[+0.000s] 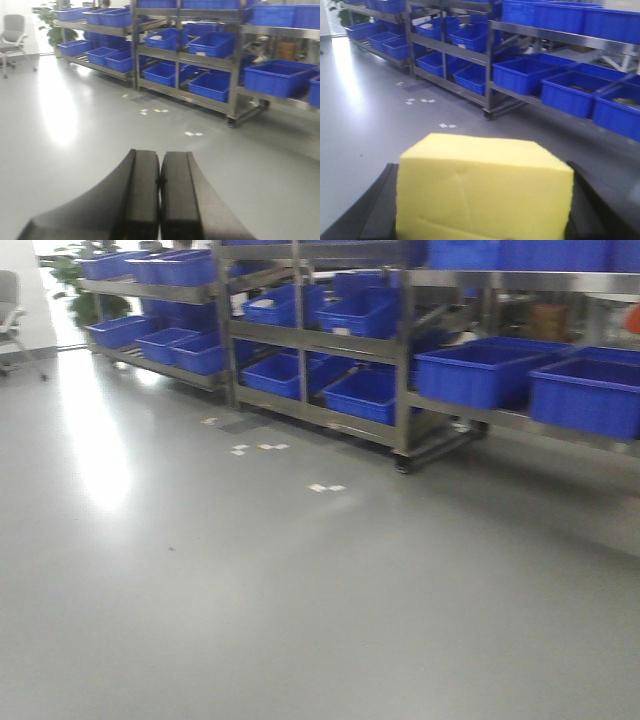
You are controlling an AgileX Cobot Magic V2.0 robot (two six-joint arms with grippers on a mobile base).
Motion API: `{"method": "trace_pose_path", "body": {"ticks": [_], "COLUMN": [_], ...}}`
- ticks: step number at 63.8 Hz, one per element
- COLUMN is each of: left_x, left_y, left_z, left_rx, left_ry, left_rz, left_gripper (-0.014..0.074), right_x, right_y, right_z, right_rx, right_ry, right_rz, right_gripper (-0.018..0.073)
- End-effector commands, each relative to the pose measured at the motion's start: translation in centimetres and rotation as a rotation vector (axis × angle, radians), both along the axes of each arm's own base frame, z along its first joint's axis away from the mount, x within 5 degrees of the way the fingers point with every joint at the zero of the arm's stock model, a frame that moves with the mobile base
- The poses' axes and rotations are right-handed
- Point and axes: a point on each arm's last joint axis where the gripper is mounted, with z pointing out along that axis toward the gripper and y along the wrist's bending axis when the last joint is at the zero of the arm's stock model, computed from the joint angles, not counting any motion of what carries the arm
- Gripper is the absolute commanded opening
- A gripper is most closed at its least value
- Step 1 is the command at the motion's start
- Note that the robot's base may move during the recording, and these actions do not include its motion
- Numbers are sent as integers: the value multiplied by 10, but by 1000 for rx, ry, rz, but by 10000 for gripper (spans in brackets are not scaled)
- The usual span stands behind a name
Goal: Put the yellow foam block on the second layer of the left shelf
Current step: 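Drive the base away from the table, turning toward the bin racks, then drive the base forward down the aisle carrying the cube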
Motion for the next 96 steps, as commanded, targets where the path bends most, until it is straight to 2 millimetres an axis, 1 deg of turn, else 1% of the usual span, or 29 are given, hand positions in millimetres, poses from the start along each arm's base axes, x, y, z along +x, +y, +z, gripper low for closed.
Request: {"method": "trace_pose_path", "body": {"ticks": [1,39,46,59,85,96], "left_x": [1,1,1,1,1,1], "left_y": [-1,-1,0,2,2,2], "left_z": [-1,-1,-1,-1,-1,-1], "left_rx": [-7,-7,-6,-5,-5,-5], "left_ry": [-53,-54,-53,-53,-53,-53], "left_rz": [-17,-11,6,49,49,49], "left_gripper": [136,136,136,137,136,136], "right_x": [0,0,5,14,26,28], "right_y": [1,1,3,6,10,10], "right_z": [16,16,12,-1,-33,-41], "right_rx": [-23,-24,-32,-44,-69,-75], "right_ry": [-102,-102,-78,-24,79,103], "right_rz": [9,13,37,78,82,82], "right_gripper": [256,256,256,256,256,256]}}
